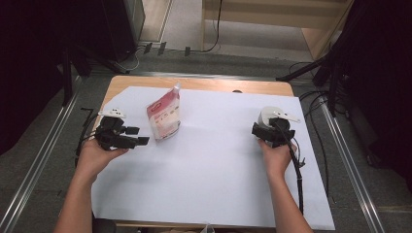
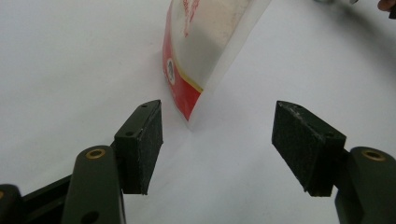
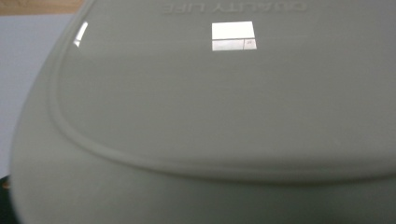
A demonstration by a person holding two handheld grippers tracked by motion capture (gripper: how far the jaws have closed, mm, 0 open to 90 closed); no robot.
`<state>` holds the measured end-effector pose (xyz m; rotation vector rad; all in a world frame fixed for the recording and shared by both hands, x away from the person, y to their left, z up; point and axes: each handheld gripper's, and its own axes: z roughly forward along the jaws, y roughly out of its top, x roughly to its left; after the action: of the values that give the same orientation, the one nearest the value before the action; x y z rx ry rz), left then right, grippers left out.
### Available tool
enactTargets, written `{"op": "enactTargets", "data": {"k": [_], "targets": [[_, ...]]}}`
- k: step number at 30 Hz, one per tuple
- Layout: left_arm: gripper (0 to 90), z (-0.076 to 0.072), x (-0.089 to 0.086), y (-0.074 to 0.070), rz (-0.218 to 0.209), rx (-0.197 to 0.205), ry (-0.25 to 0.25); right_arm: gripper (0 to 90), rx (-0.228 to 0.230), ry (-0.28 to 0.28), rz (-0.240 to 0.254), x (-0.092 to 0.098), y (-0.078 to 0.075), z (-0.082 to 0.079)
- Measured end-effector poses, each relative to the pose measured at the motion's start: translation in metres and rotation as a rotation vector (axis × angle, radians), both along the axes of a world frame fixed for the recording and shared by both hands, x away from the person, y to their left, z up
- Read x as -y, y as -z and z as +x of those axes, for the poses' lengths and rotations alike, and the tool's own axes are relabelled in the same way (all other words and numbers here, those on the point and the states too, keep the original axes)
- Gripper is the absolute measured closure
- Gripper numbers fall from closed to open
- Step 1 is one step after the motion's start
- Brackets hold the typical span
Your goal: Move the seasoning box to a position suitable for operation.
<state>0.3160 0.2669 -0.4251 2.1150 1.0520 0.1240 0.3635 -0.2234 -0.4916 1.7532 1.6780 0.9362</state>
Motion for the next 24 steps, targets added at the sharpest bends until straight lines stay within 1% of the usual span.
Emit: {"op": "enactTargets", "data": {"k": [1, 2, 3, 4, 5, 6, 7, 8, 9, 10, 11, 12, 14, 15, 16, 18, 19, 21, 23, 24], "targets": [[35.2, 0.0000, 0.0000, 0.0000, 0.000, 0.000, 0.000, 9.2, 0.000, 0.000, 0.000, 0.0000, 0.0000, 0.0000], [35.2, 0.0004, 0.0004, 0.0006, -0.002, 0.002, 0.000, 12.1, 0.008, 0.014, 0.022, 0.0023, 0.0007, 0.0000], [35.3, 0.0005, 0.0003, 0.0007, -0.002, 0.003, 0.003, 12.0, 0.015, 0.007, 0.022, 0.0035, 0.0016, 0.0003], [35.2, 0.0004, -0.0003, 0.0003, 0.000, 0.002, 0.004, 11.9, 0.008, 0.011, 0.026, 0.0030, 0.0021, 0.0007], [35.2, 0.0000, -0.0006, 0.0001, -0.002, 0.004, -0.006, 11.9, 0.006, 0.007, 0.028, 0.0032, 0.0022, 0.0010], [35.2, 0.0000, -0.0006, 0.0001, -0.002, 0.004, -0.006, 11.9, 0.012, -0.004, 0.024, 0.0044, 0.0025, 0.0017], [35.2, 0.0003, -0.0022, -0.0006, 0.001, 0.005, -0.006, 11.9, 0.012, -0.004, 0.024, 0.0044, 0.0025, 0.0017], [35.3, 0.0003, -0.0046, -0.0016, -0.005, 0.006, -0.008, 12.5, 0.020, -0.016, 0.006, 0.0047, 0.0026, 0.0018], [35.5, 0.0003, -0.0046, -0.0016, -0.005, 0.006, -0.008, 12.5, 0.020, -0.016, 0.006, 0.0047, 0.0026, 0.0018], [35.6, -0.0005, -0.0049, -0.0013, -0.014, 0.016, -0.023, 12.7, 0.009, -0.016, 0.002, 0.0042, 0.0016, 0.0014], [35.6, -0.0005, -0.0049, -0.0013, -0.014, 0.016, -0.023, 12.7, 0.010, -0.021, -0.001, 0.0046, 0.0016, 0.0016], [35.9, -0.0003, -0.0058, -0.0016, -0.011, 0.004, -0.018, 12.7, 0.008, -0.023, 0.000, 0.0048, 0.0014, 0.0017], [36.3, -0.0002, -0.0056, -0.0012, -0.009, 0.004, -0.017, 12.8, 0.005, -0.023, -0.001, 0.0046, 0.0011, 0.0017], [36.3, 0.0000, -0.0054, -0.0009, -0.002, 0.001, -0.007, 13.5, 0.014, -0.023, -0.014, 0.0036, 0.0009, 0.0013], [36.3, 0.0000, -0.0048, -0.0006, -0.004, 0.004, -0.011, 13.7, 0.016, -0.030, -0.022, 0.0034, 0.0007, 0.0012], [36.3, 0.0002, -0.0044, -0.0002, -0.010, 0.007, -0.007, 13.8, 0.015, -0.034, -0.028, 0.0033, 0.0003, 0.0007], [36.3, -0.0003, -0.0042, -0.0010, -0.003, 0.003, -0.004, 14.4, 0.018, -0.045, -0.044, 0.0034, -0.0003, -0.0003], [36.3, -0.0005, -0.0033, -0.0010, -0.004, 0.001, -0.005, 14.6, 0.022, -0.043, -0.051, 0.0027, -0.0008, -0.0006], [36.3, -0.0003, -0.0025, -0.0004, 0.003, 0.004, 0.000, 14.8, 0.025, -0.049, -0.072, 0.0024, -0.0016, -0.0018], [36.3, -0.0001, -0.0021, 0.0000, 0.004, 0.003, 0.000, 14.9, 0.029, -0.063, -0.076, 0.0030, -0.0015, -0.0029]]}}
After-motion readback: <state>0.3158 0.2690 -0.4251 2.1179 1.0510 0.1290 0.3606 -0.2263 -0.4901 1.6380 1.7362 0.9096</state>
